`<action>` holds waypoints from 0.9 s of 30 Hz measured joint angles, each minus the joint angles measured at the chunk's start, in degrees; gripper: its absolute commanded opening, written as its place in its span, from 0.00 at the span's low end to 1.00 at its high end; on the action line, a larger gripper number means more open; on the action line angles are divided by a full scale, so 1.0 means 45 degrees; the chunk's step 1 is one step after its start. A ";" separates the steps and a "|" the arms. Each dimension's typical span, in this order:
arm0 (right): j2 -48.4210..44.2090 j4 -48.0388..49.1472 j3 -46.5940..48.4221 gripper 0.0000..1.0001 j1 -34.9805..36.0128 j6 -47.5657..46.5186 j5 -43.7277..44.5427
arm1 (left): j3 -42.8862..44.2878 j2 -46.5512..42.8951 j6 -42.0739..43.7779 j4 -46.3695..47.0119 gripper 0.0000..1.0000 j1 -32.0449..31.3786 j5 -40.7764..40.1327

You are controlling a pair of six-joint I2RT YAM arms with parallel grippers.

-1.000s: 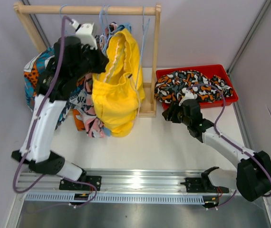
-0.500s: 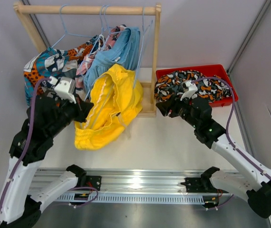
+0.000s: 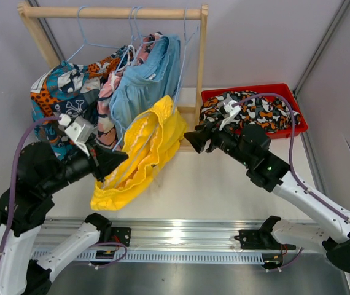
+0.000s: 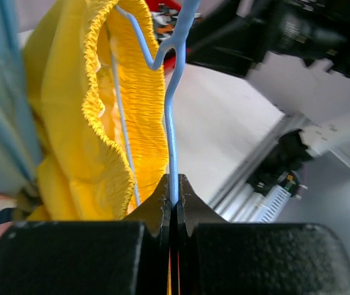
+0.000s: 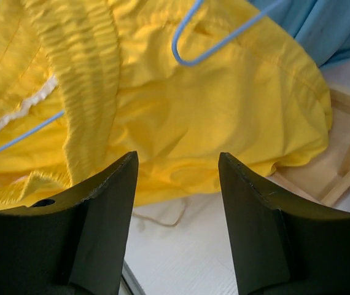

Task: Remove the shorts from the hanger

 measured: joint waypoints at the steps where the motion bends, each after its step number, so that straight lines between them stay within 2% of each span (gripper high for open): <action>1: 0.0087 0.0005 0.0146 0.62 0.0053 -0.0175 0.0078 | -0.0262 -0.0306 -0.0107 0.0117 0.00 -0.0010 0.0427; 9: 0.0651 0.0010 0.0699 0.62 0.0083 -0.1302 0.1010 | -0.0699 -0.1273 -0.0680 0.0495 0.00 -0.0063 0.2841; 16: 0.0767 0.0447 0.0583 0.61 0.0083 -0.1423 0.1389 | -0.0612 -0.1277 -0.1219 0.0908 0.00 -0.0355 0.3813; 18: 0.0767 0.0636 0.0452 0.55 0.0083 -0.1394 0.1404 | -0.0520 -0.1268 -0.1307 0.0923 0.00 -0.0423 0.3910; 19: 0.0767 0.0733 0.0364 0.42 0.0083 -0.1370 0.1379 | -0.0461 -0.1268 -0.1326 0.0928 0.00 -0.0442 0.3929; 22: 0.0767 0.0981 0.0102 0.29 0.0083 -0.1268 0.1190 | -0.0296 -0.1253 -0.1418 0.0933 0.00 -0.0481 0.3968; 27: 0.0767 0.1870 -0.0510 0.21 0.0083 -0.1064 0.0457 | -0.0180 -0.1161 -0.1540 0.1015 0.00 -0.0563 0.4201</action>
